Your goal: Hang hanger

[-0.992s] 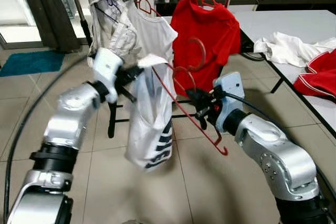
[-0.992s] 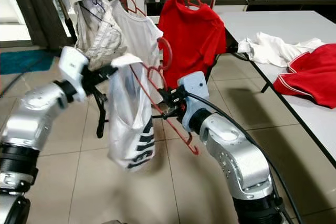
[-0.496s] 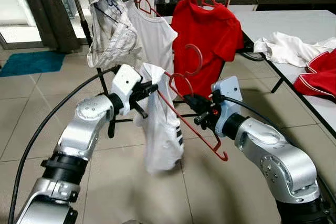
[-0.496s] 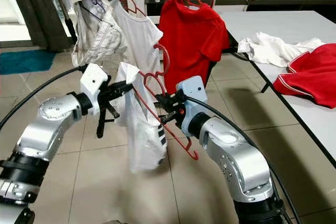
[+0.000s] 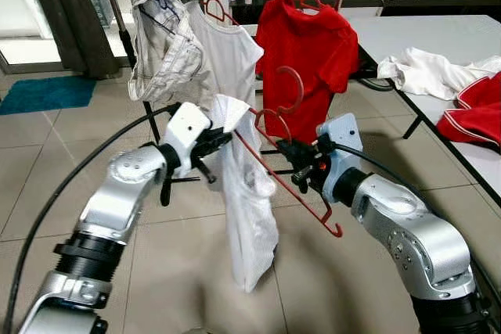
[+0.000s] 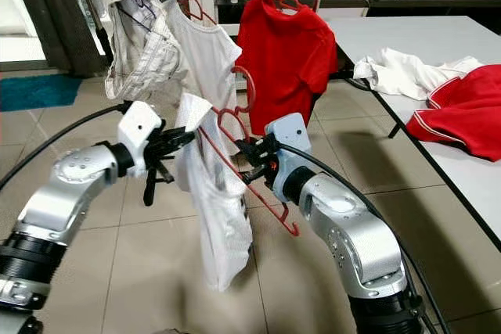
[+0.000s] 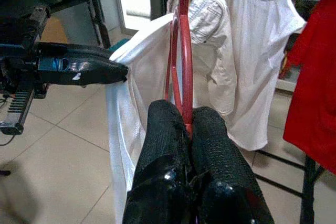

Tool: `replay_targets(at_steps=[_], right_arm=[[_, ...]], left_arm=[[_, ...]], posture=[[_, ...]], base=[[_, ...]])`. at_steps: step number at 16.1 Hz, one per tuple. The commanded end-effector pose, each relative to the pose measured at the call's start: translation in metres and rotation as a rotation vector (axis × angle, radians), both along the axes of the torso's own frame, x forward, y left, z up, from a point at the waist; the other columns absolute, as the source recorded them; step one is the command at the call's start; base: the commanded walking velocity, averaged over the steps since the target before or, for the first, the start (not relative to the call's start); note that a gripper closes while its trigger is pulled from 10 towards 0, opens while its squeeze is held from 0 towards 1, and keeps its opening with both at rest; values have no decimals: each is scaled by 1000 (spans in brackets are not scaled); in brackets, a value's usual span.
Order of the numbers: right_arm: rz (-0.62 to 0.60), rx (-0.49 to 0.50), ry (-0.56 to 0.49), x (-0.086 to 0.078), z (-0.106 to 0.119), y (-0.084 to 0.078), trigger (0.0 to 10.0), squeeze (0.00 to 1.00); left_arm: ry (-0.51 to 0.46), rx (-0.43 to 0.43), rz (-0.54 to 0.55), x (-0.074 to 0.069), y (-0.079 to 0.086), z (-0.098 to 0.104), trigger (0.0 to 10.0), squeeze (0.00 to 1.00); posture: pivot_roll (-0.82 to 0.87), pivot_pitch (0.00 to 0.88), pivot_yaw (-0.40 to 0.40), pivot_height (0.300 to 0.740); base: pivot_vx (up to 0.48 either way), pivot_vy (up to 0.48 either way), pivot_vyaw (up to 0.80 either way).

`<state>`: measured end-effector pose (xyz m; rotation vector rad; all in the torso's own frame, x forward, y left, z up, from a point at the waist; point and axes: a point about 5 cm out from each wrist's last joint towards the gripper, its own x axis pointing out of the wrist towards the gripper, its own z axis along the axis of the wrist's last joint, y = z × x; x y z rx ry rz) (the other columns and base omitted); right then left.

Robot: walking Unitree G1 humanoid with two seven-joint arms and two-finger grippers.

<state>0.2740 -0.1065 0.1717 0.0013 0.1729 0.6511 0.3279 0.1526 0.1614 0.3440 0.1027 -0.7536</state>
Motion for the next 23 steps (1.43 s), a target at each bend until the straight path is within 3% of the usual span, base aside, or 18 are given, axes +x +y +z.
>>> replay_targets(at_steps=[1, 5, 7, 12, 15, 16, 17, 18, 19, 23], right_arm=[[-8, 13, -51, 3, 10, -2, 10000, 0], [-21, -9, -51, 5, 9, -6, 10000, 0], [34, 14, -70, 5, 14, -11, 10000, 0], [333, -45, -150, -8, 31, -10, 10000, 0], [536, -63, -156, -20, 38, -7, 10000, 0], [557, -69, -161, -22, 39, -6, 10000, 0], [583, -73, -168, -23, 40, -5, 10000, 0], [599, -75, -175, -23, 41, -4, 10000, 0], [630, -79, -179, -25, 42, -1, 10000, 0], [664, -86, -181, -25, 42, 2, 10000, 0]], left_arm=[[-23, 2, 11, 1, 3, 8, 10000, 1000], [-26, 35, 8, 1, 17, 16, 10000, 1000], [-3, -2, -113, -8, 32, 37, 10000, 1000], [-43, 65, -249, 1, 73, 85, 10000, 1000], [18, 95, -354, 4, 85, 93, 10000, 1000], [33, 101, -389, 4, 84, 93, 10000, 949], [59, 103, -449, 3, 82, 92, 10000, 769], [93, 66, -515, 2, 76, 91, 10000, 0], [169, -49, -645, -1, 65, 92, 10000, 0], [264, -118, -772, -9, 51, 88, 10000, 0]], posture=[[-128, 0, 8, 740], [-125, 0, 12, 740], [-120, 0, 15, 740], [-110, 0, 15, 740], [-109, 0, 17, 740], [-109, 0, 17, 740], [-109, 0, 17, 740], [-109, 0, 19, 740], [-109, 0, 21, 740], [-120, 0, 29, 740]], base=[[0, 0, 0], [0, 0, 0], [0, 0, 0], [0, 0, 0], [0, 0, 0], [0, 0, 0], [0, 0, 0], [0, 0, 0], [0, 0, 0], [0, 0, 0]])
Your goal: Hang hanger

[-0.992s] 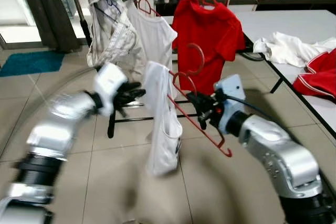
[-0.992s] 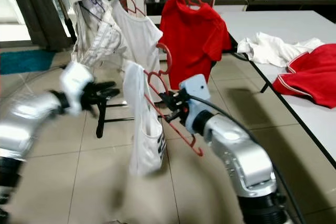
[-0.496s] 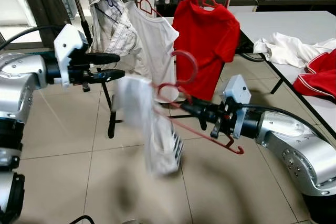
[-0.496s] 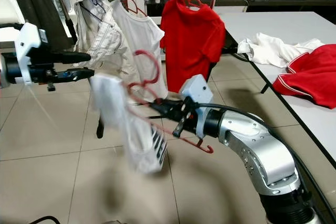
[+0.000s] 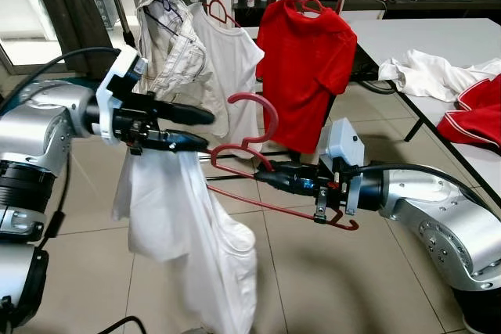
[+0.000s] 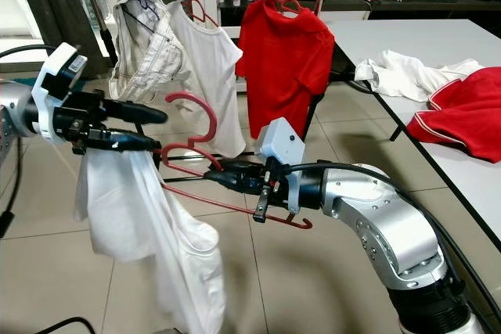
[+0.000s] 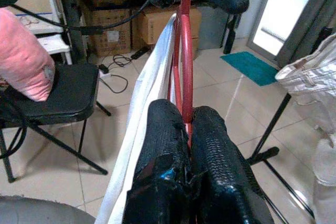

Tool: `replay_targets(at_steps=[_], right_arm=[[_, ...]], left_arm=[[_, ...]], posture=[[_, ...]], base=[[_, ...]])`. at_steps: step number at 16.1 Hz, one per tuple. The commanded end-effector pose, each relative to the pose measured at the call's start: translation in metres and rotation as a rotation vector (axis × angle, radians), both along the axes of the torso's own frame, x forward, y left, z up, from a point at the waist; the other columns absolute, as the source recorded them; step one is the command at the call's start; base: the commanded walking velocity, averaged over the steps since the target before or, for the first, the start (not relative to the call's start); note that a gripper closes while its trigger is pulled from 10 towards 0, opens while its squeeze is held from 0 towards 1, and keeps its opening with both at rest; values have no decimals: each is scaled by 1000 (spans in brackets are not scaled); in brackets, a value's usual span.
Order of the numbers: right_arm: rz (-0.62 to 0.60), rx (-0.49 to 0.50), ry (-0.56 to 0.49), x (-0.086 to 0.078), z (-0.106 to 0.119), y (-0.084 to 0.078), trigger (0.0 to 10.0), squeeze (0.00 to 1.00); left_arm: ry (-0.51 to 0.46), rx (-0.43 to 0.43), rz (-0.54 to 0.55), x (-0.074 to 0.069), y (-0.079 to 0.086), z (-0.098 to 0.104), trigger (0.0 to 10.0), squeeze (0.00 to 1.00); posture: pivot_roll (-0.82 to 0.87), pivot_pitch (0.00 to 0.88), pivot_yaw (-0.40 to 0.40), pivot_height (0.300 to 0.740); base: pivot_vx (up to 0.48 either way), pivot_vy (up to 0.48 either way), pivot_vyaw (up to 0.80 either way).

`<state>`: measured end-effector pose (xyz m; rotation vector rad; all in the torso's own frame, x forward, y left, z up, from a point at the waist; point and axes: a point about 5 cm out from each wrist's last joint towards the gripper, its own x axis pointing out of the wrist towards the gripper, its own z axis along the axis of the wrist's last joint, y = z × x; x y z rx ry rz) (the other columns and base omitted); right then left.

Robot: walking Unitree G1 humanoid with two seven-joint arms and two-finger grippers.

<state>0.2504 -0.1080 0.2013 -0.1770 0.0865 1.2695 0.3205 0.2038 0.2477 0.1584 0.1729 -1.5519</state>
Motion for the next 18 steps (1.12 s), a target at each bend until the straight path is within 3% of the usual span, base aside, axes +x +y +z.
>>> replay_targets(at_steps=[1, 2, 3, 4, 8, 18], right_arm=[[42, 13, -62, -1, 12, 3, 10000, 0], [46, 12, -63, -2, 12, 3, 10000, 0], [54, 12, -63, -2, 13, 3, 10000, 0], [65, 7, -63, -3, 13, 3, 10000, 0], [89, -6, -63, -5, 12, 3, 10000, 0], [106, -13, -65, -6, 13, 4, 10000, 0]], left_arm=[[-2, 57, -9, -1, 1, -4, 10000, 0], [-5, 91, -7, -1, 2, -7, 10000, 0], [-5, 127, -4, 0, 3, -11, 2431, 0], [0, 147, -8, 0, 3, -13, 0, 0], [12, 229, -4, 1, 8, -21, 0, 0], [29, 234, 23, 8, 18, -37, 0, 0]], posture=[[-121, 0, 28, 740], [-121, 0, 28, 740], [-124, 0, 27, 740], [-125, 0, 23, 740], [-126, 0, 22, 740], [-133, 0, 19, 740]], base=[[0, 0, 0], [0, 0, 0], [0, 0, 0], [0, 0, 0], [0, 0, 0], [0, 0, 0]])
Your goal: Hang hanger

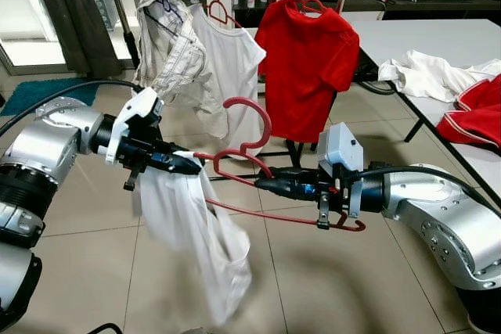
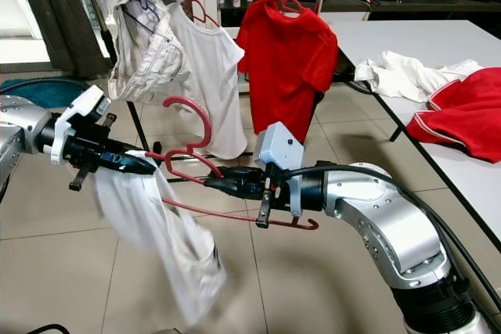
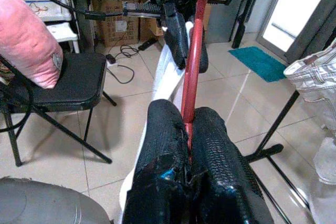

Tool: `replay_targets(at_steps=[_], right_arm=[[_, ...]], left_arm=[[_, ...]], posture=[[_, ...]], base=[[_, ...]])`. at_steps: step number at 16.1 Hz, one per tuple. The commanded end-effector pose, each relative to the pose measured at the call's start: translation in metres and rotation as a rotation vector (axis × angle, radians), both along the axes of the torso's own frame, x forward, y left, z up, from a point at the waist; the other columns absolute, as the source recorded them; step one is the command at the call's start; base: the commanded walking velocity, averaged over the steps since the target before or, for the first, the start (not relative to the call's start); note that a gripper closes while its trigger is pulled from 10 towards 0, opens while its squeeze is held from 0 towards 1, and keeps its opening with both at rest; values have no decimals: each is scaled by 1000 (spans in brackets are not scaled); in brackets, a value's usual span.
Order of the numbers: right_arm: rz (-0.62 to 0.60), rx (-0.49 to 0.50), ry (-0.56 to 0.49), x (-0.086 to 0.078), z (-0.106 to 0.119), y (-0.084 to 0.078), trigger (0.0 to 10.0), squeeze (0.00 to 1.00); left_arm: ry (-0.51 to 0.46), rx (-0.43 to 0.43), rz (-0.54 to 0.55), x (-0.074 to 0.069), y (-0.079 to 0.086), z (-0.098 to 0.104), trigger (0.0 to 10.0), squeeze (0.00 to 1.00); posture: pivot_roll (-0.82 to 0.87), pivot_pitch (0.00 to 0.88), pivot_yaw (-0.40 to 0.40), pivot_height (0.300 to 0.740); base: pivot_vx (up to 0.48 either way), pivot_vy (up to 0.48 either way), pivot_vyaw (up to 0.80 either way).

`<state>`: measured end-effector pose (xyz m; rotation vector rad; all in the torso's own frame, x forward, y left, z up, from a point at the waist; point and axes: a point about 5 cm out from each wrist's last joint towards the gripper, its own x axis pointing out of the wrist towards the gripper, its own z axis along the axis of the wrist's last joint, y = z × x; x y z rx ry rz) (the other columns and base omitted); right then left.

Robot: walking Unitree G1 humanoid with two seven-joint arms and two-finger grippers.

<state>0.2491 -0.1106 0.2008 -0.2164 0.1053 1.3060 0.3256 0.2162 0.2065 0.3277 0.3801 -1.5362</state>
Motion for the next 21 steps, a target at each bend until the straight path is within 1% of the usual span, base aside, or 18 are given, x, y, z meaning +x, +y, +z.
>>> replay_targets(at_steps=[1, 4, 5, 6, 7, 8, 9, 10, 11, 12, 14, 15, 16, 18, 19, 20, 21], right_arm=[[69, 28, -59, -4, 13, 6, 10000, 0], [61, 29, -54, -5, 12, 5, 10000, 0], [57, 34, -45, -5, 12, 4, 10000, 192], [55, 37, -39, -5, 12, 4, 10000, 192], [35, 52, -22, -5, 11, 2, 10000, 1000], [35, 52, -22, -5, 11, 2, 10000, 1000], [10, 70, -15, -3, 11, 0, 10000, 1000], [-27, 91, -17, 0, 12, -3, 10000, 1000], [-54, 108, -18, 1, 12, -4, 10000, 1000], [-120, 154, -17, 5, 13, -11, 10000, 1000], [-181, 209, -18, 7, 14, -19, 10000, 1000], [-206, 283, -16, 4, 21, -25, 10000, 1000], [-200, 325, -13, 1, 26, -26, 10000, 1000], [-183, 374, -3, -4, 31, -28, 10000, 1000], [-89, 276, 99, -18, 12, -17, 10000, 1000], [-90, 244, 128, -20, 4, -14, 10000, 1000], [-190, 155, 216, -9, -23, -4, 10000, 1000]], left_arm=[[0, -7, 29, 3, 6, 4, 0, 0], [3, -29, 38, 4, 7, 3, 0, 0], [5, -32, 43, 4, 8, 2, 0, 0], [6, -34, 46, 4, 8, 2, 0, 0], [1, -42, 63, 5, 11, 3, 0, 0], [1, -42, 63, 5, 11, 3, 0, 0], [-25, -52, 80, 7, 12, 5, 0, 0], [-65, -56, 119, 12, 10, 7, 0, 0], [-79, -61, 152, 15, 9, 8, 0, 0], [-90, -83, 186, 18, 6, 11, 0, 0], [-113, -106, 208, 20, 3, 16, 0, 0], [-136, -109, 240, 23, 3, 20, 0, 0], [-144, -103, 251, 25, 2, 21, 0, 0], [-161, -97, 259, 27, 0, 23, 0, 0], [-176, -117, 252, 27, -9, 27, 0, 0], [-177, -123, 245, 26, -12, 28, 0, 0], [-188, -128, 227, 26, -20, 32, 0, 0]], posture=[[-133, 0, 19, 740], [-140, 0, 16, 740], [-142, 0, 14, 740], [-142, 0, 14, 740], [-141, 0, 12, 740], [-141, 0, 12, 740], [-140, 0, 12, 740], [-139, 0, 14, 740], [-138, 0, 16, 740], [-136, 0, 19, 740], [-134, 0, 24, 740], [-137, 0, 35, 740], [-135, 0, 36, 740], [-130, 0, 34, 740], [-125, 0, 33, 740], [-119, 0, 29, 740], [-105, 0, 22, 740]], base=[[0, 0, 0], [0, 0, 0], [0, 0, 0], [0, 0, 0], [0, 0, 0], [0, 0, 0], [0, 0, 0], [0, 0, 0], [0, 0, 0], [0, 0, 0], [0, 0, 0], [0, 0, 0], [0, 0, 0], [0, 0, 0], [0, 0, 0], [0, 0, 0], [0, 0, 0]])
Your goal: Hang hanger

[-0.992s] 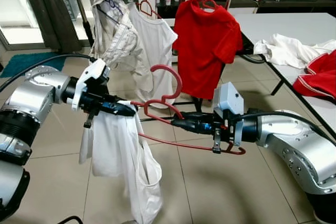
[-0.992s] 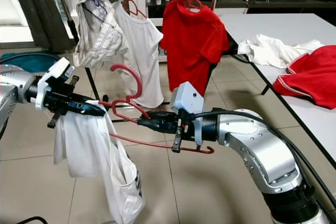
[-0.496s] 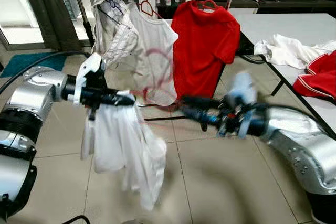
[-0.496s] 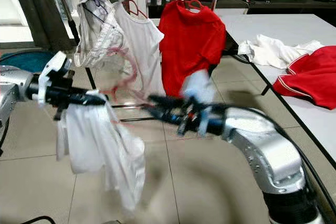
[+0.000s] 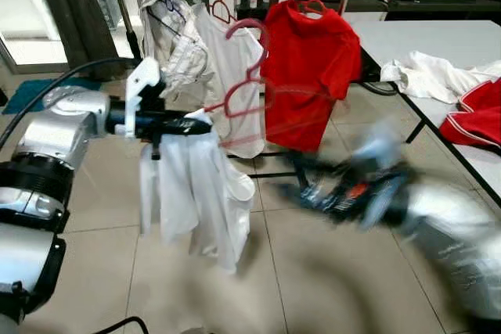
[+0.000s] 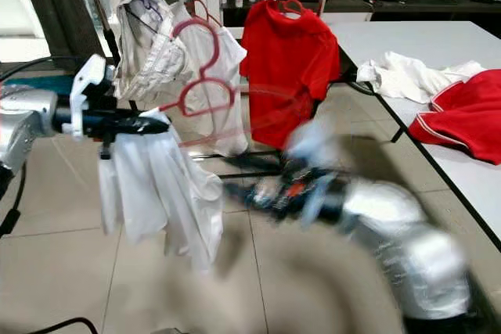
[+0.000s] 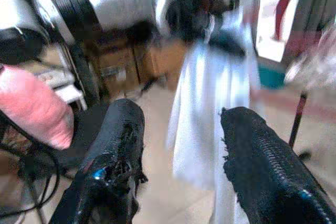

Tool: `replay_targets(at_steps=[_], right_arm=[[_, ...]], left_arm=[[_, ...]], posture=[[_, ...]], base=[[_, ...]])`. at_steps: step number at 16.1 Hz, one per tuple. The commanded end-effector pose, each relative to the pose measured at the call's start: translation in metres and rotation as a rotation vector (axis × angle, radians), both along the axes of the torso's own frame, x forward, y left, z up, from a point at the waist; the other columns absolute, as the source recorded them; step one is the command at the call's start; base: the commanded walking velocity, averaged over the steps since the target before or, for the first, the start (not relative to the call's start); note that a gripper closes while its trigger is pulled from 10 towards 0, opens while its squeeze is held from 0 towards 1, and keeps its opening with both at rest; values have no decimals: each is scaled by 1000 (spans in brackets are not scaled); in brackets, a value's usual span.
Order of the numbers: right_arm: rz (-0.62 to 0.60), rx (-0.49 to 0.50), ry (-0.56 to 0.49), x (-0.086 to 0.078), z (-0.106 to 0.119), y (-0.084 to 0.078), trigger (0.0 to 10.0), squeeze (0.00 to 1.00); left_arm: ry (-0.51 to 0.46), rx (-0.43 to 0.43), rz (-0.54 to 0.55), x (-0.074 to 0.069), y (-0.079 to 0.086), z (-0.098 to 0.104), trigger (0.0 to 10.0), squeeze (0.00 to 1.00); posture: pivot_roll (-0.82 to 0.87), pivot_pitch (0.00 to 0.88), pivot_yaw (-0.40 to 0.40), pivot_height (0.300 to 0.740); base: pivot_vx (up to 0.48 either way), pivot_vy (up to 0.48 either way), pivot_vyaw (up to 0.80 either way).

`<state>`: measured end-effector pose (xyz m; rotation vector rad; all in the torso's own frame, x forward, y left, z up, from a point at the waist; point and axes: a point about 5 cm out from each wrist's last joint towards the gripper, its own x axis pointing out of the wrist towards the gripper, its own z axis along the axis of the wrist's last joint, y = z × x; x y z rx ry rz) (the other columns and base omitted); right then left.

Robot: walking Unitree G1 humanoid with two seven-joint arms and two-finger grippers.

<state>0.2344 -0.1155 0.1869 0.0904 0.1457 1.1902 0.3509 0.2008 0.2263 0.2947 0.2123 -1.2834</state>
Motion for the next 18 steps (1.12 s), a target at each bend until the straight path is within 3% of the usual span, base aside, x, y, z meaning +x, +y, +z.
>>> replay_targets(at_steps=[1, 4, 5, 8, 13, 14, 15, 17, 18], right_arm=[[-73, -77, 61, 9, -16, 3, 10000, 1000], [-294, -155, 261, 43, -63, 14, 10000, 1000], [-319, -180, 303, 49, -73, 13, 10000, 1000], [-331, -270, 404, 54, -100, 11, 10000, 1000], [-337, -305, 516, 60, -124, 12, 10000, 1000], [-318, -333, 522, 58, -130, 15, 10000, 424], [-304, -368, 537, 56, -137, 19, 10000, 0], [-337, -435, 529, 58, -148, 16, 10000, 0], [-368, -427, 541, 60, -151, 14, 9412, 0]], left_arm=[[-49, -12, -15, 1, -7, 13, 0, 0], [-47, 28, -45, 2, -20, 8, 0, 0], [-43, 36, -52, 2, -24, 6, 0, 0], [-32, 30, -56, 1, -31, 5, 0, 0], [-28, -28, -108, -7, -37, 12, 0, 0], [-27, -41, -113, -8, -37, 13, 0, 0], [-26, -54, -116, -9, -37, 14, 0, 0], [-24, -57, -108, -8, -36, 15, 0, 0], [-23, -56, -107, -9, -34, 15, 0, 0]], posture=[[-103, 0, 20, 740], [-99, 0, 25, 740], [-90, 0, 16, 740], [-67, 0, 3, 740], [-54, 31, -2, 740], [-56, 32, 5, 740], [-57, 31, 7, 740], [-54, 25, 9, 740], [-49, 23, 8, 740]], base=[[0, 0, 0], [0, 0, 0], [0, 0, 0], [0, 0, 0], [0, 0, 0], [0, 0, 0], [0, 0, 0], [0, 0, 0], [0, 0, 0]])
